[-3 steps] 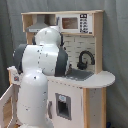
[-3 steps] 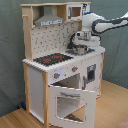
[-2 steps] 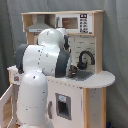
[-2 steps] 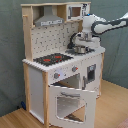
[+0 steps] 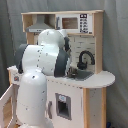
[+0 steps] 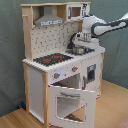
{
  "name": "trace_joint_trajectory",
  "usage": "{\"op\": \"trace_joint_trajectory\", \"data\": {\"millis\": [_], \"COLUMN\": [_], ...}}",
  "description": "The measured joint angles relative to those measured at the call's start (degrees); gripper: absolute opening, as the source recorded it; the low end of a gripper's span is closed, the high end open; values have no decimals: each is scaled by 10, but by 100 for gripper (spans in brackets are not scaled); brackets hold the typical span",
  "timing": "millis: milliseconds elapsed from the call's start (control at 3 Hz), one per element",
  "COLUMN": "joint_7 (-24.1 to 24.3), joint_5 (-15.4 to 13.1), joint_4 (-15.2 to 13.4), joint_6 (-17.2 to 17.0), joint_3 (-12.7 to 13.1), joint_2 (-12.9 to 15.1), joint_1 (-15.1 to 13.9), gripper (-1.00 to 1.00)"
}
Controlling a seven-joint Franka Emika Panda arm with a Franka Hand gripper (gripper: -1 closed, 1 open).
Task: Play with the kitchen
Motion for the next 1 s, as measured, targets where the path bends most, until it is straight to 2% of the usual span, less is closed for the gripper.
{"op": "trace_joint_trajectory", "data": {"millis": [333, 667, 1000], "joint_7": [0, 15, 53], "joint_5": [0, -4, -4], "joint_4": [0, 33, 42], "joint_6": [3, -36, -68], "joint_3": [0, 33, 67], "joint_2": [-2, 12, 32], "joint_1": [0, 0, 0], "gripper": [100, 100, 100]}}
